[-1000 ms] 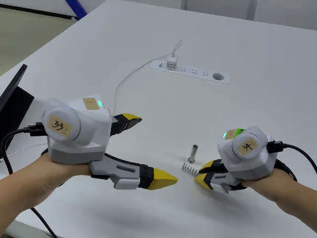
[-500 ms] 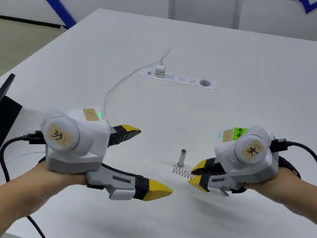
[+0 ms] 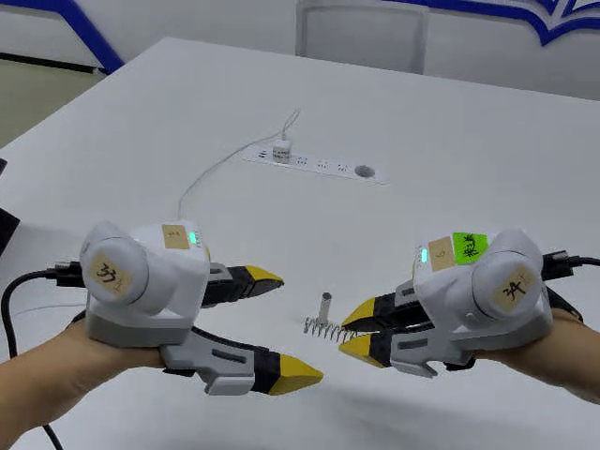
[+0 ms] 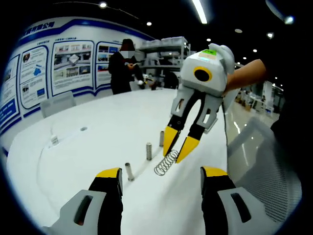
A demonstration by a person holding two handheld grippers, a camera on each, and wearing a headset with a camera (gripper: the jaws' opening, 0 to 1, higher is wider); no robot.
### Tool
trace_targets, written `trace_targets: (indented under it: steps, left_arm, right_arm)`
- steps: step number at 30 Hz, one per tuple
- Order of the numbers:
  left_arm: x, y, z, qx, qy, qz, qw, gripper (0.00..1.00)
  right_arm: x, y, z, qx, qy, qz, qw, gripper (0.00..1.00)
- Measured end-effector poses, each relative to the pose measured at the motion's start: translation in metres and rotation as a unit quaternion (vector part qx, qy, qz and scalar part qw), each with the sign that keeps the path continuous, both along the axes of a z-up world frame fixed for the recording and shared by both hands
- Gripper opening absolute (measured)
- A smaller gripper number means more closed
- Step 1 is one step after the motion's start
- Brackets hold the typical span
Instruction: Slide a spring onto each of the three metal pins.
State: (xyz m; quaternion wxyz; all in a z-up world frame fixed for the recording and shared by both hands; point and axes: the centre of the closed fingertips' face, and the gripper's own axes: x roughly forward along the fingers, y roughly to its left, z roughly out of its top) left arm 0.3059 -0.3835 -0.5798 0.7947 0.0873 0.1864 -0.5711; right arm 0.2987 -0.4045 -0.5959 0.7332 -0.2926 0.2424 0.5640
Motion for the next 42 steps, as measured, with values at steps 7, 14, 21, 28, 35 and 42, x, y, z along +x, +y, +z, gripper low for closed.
trace_targets:
  steps: [7, 14, 21, 28, 35, 42]
  left_arm:
    - [-0.010, -0.007, 0.002, 0.004, -0.001, -0.026, 0.9996, 0.51]
    - [-0.020, -0.009, 0.001, 0.009, 0.003, -0.047, 0.9989, 0.35]
    - [-0.026, -0.012, 0.005, -0.001, 0.005, -0.061, 0.9981, 0.23]
    - [-0.038, -0.015, 0.008, -0.004, -0.003, -0.104, 0.9946, 0.13]
    - [-0.037, -0.017, 0.015, -0.014, -0.026, -0.109, 0.9935, 0.11]
    - [-0.038, -0.020, 0.017, -0.018, -0.032, -0.114, 0.9928, 0.10]
  right_arm:
    - [-0.018, 0.011, 0.008, 0.009, -0.017, 0.044, 0.9989, 0.10]
    - [-0.022, 0.014, 0.014, 0.017, -0.021, 0.051, 0.9983, 0.10]
    - [-0.028, 0.014, 0.018, 0.023, -0.021, 0.061, 0.9976, 0.11]
    - [-0.034, 0.014, 0.022, 0.028, -0.020, 0.076, 0.9965, 0.10]
    - [-0.032, 0.013, 0.029, 0.040, -0.025, 0.070, 0.9964, 0.11]
    - [-0.032, 0.011, 0.031, 0.044, -0.024, 0.063, 0.9967, 0.11]
